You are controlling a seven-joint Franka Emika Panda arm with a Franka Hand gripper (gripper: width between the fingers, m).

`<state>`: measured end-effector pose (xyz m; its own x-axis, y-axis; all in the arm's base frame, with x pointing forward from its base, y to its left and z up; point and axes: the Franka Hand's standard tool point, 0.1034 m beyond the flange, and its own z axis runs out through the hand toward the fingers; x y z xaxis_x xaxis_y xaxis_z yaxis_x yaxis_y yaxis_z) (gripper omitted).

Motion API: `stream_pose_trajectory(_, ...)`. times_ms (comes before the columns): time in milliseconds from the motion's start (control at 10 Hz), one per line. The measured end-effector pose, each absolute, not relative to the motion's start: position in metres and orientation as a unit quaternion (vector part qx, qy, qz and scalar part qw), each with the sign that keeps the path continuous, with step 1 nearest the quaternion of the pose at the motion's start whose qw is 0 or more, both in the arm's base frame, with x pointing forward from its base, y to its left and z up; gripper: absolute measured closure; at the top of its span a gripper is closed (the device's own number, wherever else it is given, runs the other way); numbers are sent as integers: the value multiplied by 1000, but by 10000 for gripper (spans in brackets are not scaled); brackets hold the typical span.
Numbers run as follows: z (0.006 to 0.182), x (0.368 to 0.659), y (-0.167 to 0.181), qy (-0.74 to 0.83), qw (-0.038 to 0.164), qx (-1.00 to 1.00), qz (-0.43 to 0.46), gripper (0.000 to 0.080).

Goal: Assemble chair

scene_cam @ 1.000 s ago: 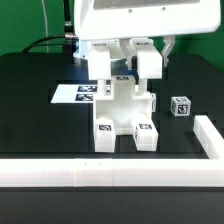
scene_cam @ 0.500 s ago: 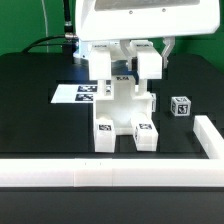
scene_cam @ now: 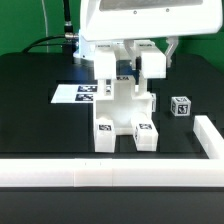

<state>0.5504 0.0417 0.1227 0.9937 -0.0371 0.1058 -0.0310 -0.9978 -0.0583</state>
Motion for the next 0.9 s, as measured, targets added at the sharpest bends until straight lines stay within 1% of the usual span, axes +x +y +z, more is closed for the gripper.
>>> stream_pose_trajectory(900, 118, 544, 40, 18, 27, -998, -47, 511)
